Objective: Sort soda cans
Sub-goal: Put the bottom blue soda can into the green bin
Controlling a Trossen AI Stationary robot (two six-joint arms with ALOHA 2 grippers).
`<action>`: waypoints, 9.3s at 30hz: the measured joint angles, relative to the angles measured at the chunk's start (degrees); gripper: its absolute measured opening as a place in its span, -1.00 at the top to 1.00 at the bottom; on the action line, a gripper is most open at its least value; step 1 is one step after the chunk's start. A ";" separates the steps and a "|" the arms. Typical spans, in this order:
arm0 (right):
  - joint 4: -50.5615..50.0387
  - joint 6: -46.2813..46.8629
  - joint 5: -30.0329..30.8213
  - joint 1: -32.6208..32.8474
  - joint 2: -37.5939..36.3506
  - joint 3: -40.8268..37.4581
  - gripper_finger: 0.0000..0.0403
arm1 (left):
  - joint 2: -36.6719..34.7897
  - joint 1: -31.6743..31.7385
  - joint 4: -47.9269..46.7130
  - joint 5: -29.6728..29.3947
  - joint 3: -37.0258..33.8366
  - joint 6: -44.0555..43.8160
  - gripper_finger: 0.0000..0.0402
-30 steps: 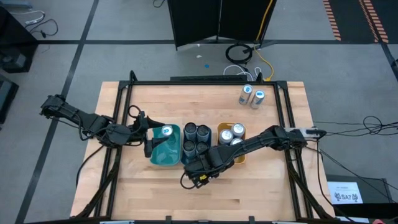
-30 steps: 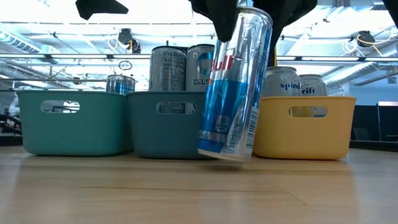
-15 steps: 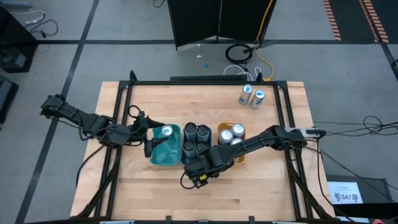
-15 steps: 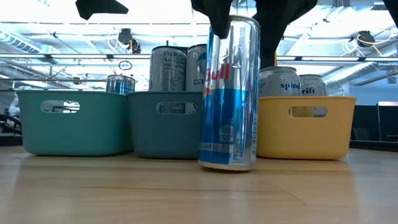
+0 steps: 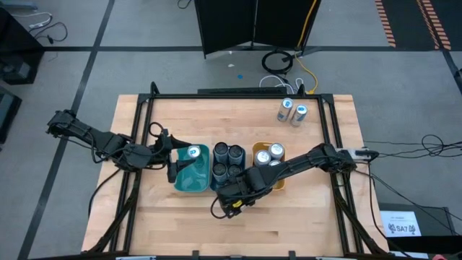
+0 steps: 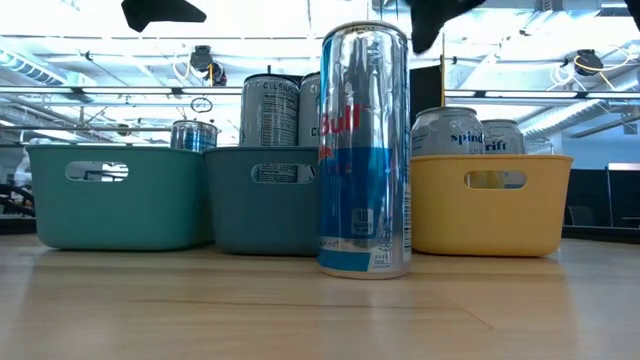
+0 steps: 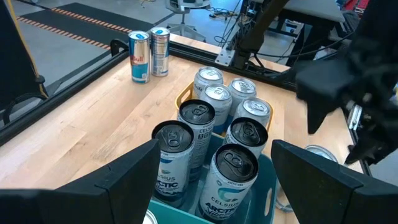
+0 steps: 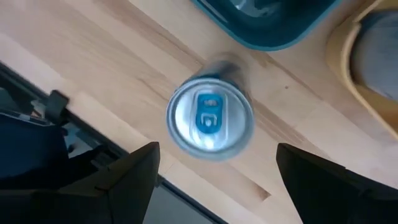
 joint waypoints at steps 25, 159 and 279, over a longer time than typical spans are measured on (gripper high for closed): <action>-3.66 7.60 44.16 24.12 -20.04 -20.52 -0.56 | 22.34 -1.09 -15.10 5.45 22.55 2.97 -0.57; 44.98 -7.04 46.02 36.50 -56.67 -78.88 -0.56 | 72.17 1.29 -32.15 17.47 66.40 -13.94 -0.94; 48.87 -1.45 49.39 27.11 -56.69 -78.88 -0.56 | 18.38 9.64 -33.69 11.42 3.40 -36.38 -0.34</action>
